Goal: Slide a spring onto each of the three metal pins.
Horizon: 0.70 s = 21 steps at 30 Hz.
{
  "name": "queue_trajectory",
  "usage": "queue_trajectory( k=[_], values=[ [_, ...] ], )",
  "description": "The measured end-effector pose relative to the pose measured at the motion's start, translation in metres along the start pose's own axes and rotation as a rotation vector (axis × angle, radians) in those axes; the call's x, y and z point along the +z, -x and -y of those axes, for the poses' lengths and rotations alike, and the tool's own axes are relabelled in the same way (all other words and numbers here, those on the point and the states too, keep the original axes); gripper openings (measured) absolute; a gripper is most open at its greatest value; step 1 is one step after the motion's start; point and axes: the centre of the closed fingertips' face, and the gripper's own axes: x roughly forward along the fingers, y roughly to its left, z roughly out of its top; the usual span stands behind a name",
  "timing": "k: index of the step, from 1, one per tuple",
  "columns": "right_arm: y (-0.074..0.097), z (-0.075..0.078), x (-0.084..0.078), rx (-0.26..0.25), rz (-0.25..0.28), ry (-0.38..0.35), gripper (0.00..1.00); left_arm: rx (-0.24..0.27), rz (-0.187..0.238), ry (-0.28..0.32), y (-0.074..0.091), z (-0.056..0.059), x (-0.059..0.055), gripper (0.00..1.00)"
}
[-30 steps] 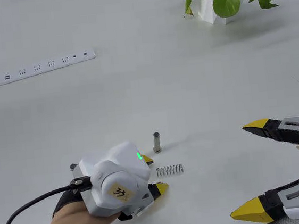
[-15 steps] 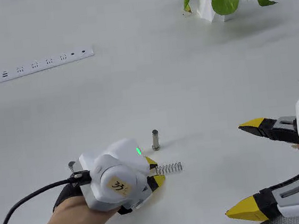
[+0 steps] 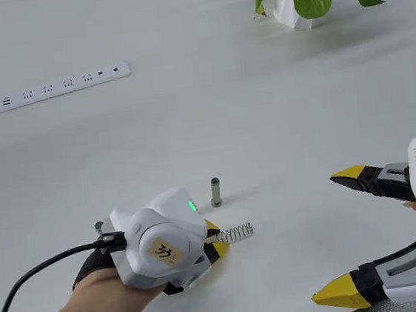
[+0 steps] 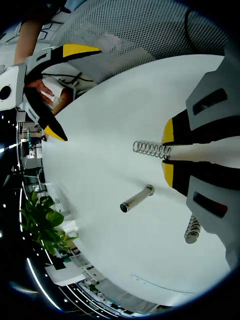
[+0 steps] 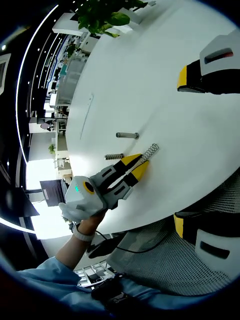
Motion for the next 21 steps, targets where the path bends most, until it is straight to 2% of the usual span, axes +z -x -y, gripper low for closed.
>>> queue_trajectory(
  k=[5,14,21],
  values=[
    [-0.002,-0.002,0.000,0.004,-0.001,0.002,0.99,0.005,0.005,0.007,0.003,0.002,-0.001,0.08],
    [-0.006,-0.005,0.004,0.015,0.006,0.006,0.99,0.018,0.021,0.066,0.011,0.003,-0.005,0.07],
    [-0.009,-0.008,0.005,0.027,0.002,0.012,0.98,0.020,0.038,0.082,0.018,0.004,-0.004,0.07]
  ],
)
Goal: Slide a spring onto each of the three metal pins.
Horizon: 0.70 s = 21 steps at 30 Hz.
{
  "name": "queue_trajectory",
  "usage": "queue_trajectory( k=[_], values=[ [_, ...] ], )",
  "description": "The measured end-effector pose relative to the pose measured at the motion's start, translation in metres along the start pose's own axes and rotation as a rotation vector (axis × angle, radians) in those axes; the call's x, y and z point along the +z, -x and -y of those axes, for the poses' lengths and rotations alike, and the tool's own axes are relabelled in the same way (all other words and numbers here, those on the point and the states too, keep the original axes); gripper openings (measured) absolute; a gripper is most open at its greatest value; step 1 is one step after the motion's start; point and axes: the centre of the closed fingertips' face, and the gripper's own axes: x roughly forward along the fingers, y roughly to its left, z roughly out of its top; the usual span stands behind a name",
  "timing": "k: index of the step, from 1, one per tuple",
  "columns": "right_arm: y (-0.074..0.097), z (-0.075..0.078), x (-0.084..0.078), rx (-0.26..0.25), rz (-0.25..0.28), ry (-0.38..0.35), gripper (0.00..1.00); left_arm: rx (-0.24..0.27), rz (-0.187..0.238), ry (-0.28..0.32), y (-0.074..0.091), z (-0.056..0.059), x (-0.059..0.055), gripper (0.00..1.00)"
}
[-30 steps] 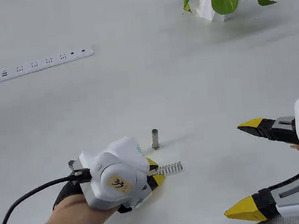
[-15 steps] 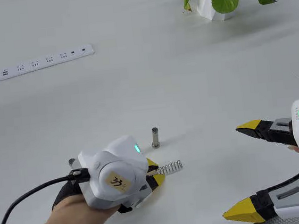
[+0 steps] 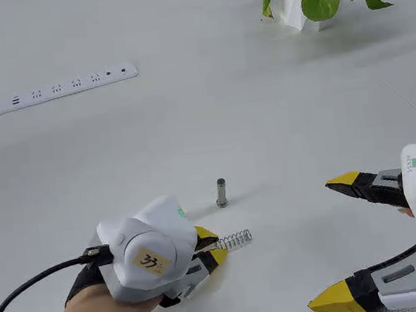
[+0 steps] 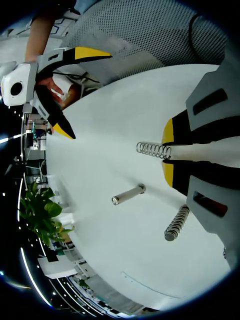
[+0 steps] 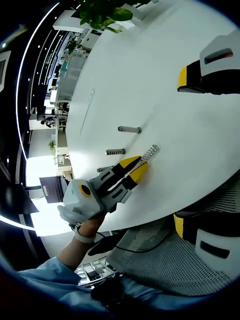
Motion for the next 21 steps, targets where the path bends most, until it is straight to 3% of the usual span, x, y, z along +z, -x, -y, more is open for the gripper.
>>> queue_trajectory(
  k=[8,21],
  values=[
    [-0.001,-0.001,0.003,0.007,-0.002,0.005,0.98,0.021,-0.017,-0.022,-0.003,-0.002,-0.012,0.08],
    [-0.001,0.000,-0.001,0.007,-0.019,0.008,0.97,0.023,-0.002,-0.010,-0.004,-0.003,-0.007,0.07]
  ],
)
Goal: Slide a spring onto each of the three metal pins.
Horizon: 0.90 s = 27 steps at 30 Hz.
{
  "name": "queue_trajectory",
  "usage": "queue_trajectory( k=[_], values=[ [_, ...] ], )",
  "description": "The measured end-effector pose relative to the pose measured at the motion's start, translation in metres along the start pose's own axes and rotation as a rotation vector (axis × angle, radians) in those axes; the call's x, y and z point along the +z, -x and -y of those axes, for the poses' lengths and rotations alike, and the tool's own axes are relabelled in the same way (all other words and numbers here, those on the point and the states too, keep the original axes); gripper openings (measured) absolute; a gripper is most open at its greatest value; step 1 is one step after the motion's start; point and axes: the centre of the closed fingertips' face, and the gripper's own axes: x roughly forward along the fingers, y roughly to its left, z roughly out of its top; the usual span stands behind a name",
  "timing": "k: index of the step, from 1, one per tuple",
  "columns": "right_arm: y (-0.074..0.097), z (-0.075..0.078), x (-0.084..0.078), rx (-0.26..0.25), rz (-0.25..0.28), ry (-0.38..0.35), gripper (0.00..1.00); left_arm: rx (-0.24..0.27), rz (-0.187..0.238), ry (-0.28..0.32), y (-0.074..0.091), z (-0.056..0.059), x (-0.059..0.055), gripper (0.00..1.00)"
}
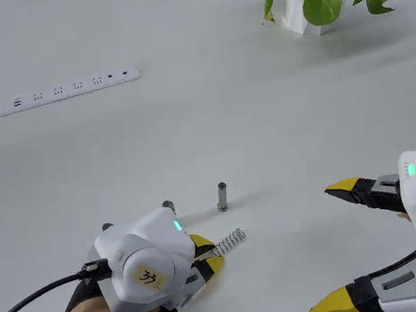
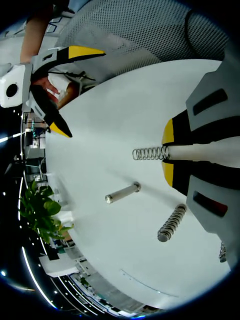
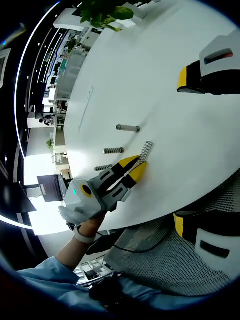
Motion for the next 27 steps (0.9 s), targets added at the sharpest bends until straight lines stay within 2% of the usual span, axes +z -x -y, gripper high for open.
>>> queue_trajectory(
  k=[14,15,20,27],
  values=[
    [-0.0002,-0.0011,-0.0034,-0.003,-0.003,-0.006,0.97,-0.001,0.005,-0.002,-0.0026,0.0008,0.0037,0.07],
    [-0.0002,-0.0009,-0.0035,-0.004,-0.003,-0.008,0.97,-0.011,0.006,0.015,-0.0028,0.0028,0.0039,0.07],
    [-0.0003,-0.0014,-0.0035,-0.005,-0.002,-0.008,0.97,-0.016,0.014,0.019,-0.0021,0.0045,0.0052,0.07],
    [-0.0013,-0.0032,-0.0025,0.000,-0.001,-0.004,0.97,-0.011,0.038,0.049,0.0018,0.0028,0.0085,0.07]
  ],
)
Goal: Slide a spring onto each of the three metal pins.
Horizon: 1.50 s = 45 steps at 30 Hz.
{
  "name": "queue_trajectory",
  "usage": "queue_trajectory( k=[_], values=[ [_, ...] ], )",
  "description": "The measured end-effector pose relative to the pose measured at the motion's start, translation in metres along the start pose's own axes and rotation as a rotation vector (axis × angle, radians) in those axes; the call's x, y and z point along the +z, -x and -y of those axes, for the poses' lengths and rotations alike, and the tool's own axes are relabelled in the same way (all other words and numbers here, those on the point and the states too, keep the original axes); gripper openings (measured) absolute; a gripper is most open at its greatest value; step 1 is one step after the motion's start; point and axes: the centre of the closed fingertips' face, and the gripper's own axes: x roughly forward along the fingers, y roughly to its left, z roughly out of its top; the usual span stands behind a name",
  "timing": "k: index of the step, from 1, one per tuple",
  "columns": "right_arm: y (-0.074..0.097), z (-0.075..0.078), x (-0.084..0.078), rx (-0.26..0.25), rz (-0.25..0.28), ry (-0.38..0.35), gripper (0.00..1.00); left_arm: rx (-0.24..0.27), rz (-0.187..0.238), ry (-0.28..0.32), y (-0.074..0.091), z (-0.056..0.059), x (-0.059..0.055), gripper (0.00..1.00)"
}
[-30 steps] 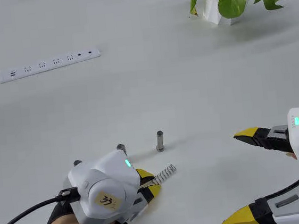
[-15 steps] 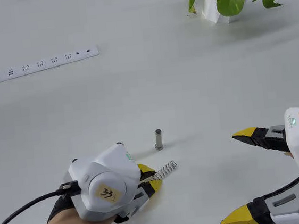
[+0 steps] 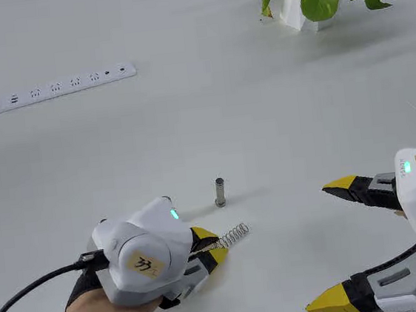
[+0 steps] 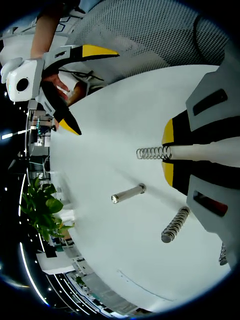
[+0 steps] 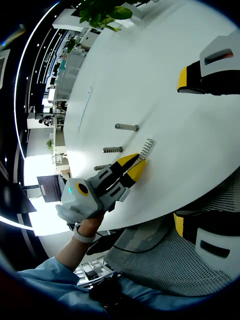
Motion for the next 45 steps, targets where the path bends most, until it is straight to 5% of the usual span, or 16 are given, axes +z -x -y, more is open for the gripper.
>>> queue_trajectory(
  k=[19,31,45],
  values=[
    [-0.004,-0.004,0.004,0.013,-0.001,0.010,0.97,0.018,0.053,0.022,0.014,-0.003,0.010,0.06],
    [-0.004,-0.005,0.003,0.016,-0.007,0.010,0.96,0.037,-0.008,0.021,0.008,-0.005,-0.013,0.07],
    [-0.004,-0.005,0.002,0.018,-0.008,0.007,0.96,0.036,-0.067,0.004,0.005,-0.009,-0.013,0.07]
  ],
)
